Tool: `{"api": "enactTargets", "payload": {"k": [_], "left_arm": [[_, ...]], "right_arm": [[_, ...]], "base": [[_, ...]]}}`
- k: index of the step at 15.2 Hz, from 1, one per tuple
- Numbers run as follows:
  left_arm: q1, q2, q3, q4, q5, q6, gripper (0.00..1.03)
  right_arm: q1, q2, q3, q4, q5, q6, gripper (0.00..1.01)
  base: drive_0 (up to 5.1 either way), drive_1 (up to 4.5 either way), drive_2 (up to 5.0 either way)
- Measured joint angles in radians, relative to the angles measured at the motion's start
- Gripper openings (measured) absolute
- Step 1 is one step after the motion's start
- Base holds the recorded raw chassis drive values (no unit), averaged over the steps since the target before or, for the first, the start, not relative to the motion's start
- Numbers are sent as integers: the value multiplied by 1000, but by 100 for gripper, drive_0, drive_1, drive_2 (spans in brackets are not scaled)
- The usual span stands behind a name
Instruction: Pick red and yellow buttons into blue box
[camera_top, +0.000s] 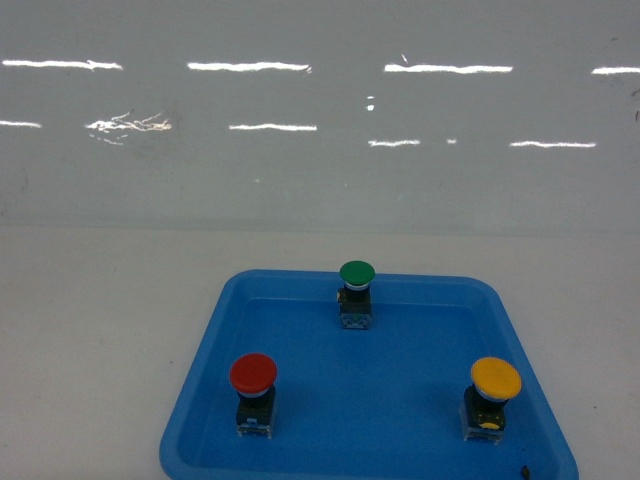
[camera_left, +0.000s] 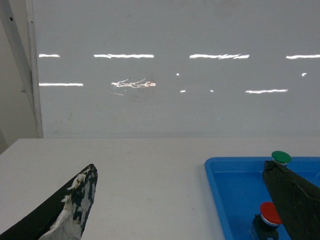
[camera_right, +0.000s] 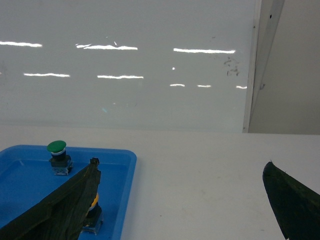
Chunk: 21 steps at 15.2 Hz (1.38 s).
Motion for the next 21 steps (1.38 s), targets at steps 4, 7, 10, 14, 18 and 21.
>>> {"api": "enactTargets", "payload": {"k": [4, 7, 10, 14, 18, 21], "left_arm": [[0, 0, 0, 0, 0, 0, 98], [0, 0, 0, 0, 0, 0, 98], [0, 0, 0, 0, 0, 0, 98], [0, 0, 0, 0, 0, 0, 98], [0, 0, 0, 0, 0, 0, 98], [0, 0, 0, 0, 0, 0, 98]], "right_arm": [[0, 0, 0, 0, 0, 0, 98], [0, 0, 0, 0, 0, 0, 98], [0, 0, 0, 0, 0, 0, 98], [0, 0, 0, 0, 0, 0, 98], [0, 0, 0, 0, 0, 0, 98], [0, 0, 0, 0, 0, 0, 98]], "base": [[0, 0, 0], [0, 0, 0], [0, 0, 0], [0, 0, 0], [0, 0, 0], [0, 0, 0]]}}
